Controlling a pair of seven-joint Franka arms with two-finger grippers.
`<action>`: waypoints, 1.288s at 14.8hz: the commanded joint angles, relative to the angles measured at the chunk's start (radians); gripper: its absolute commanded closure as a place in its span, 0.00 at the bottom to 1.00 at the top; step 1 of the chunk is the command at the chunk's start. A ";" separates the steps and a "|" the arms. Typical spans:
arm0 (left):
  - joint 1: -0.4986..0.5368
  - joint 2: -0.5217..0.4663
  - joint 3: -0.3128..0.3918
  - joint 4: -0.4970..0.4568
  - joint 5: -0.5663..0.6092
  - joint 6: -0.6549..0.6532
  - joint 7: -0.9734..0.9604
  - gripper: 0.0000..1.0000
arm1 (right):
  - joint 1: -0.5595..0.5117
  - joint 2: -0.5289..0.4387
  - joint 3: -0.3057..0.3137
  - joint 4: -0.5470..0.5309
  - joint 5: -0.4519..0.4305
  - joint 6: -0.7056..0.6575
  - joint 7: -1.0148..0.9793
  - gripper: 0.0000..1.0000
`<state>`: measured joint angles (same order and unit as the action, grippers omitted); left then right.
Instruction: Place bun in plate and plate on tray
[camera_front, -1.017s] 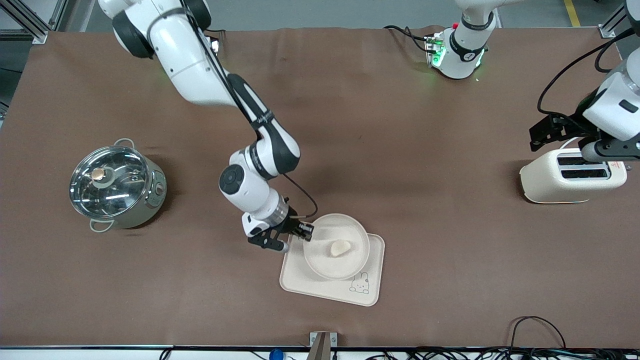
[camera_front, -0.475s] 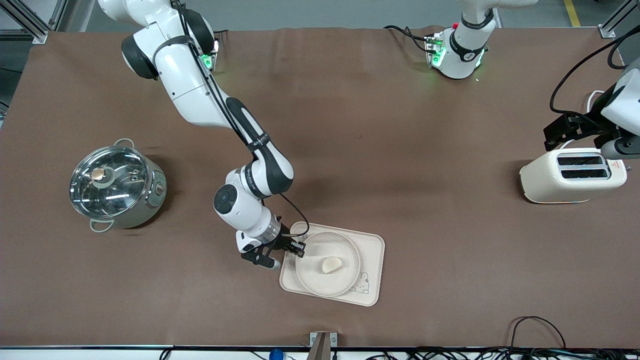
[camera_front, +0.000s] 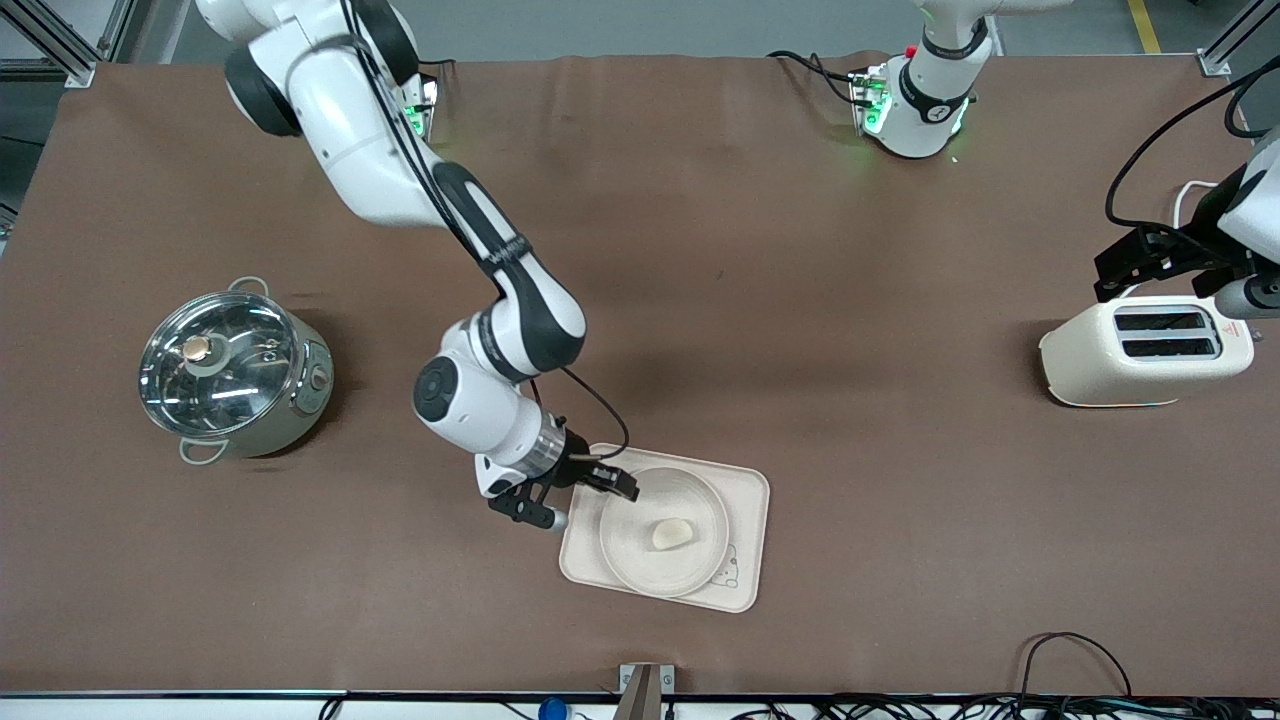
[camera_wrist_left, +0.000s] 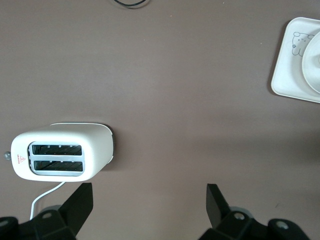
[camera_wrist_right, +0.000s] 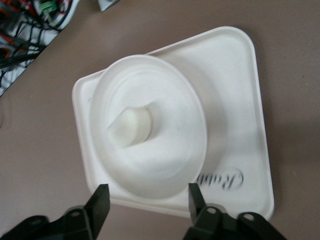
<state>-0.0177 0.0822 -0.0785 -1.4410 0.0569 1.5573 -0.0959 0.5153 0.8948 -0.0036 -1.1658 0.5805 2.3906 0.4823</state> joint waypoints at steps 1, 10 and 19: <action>0.009 -0.013 -0.018 -0.001 -0.014 0.024 -0.004 0.00 | -0.032 -0.215 -0.062 -0.150 -0.087 -0.204 -0.040 0.00; 0.028 -0.038 -0.017 -0.042 -0.008 0.107 0.062 0.00 | -0.251 -0.686 -0.111 -0.259 -0.491 -0.795 -0.353 0.00; 0.028 -0.038 -0.018 -0.042 -0.015 0.107 0.061 0.00 | -0.527 -0.967 -0.010 -0.374 -0.633 -0.947 -0.510 0.00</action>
<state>0.0073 0.0699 -0.0971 -1.4585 0.0539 1.6507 -0.0503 0.0760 -0.0045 -0.0692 -1.4508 -0.0203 1.4170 0.0354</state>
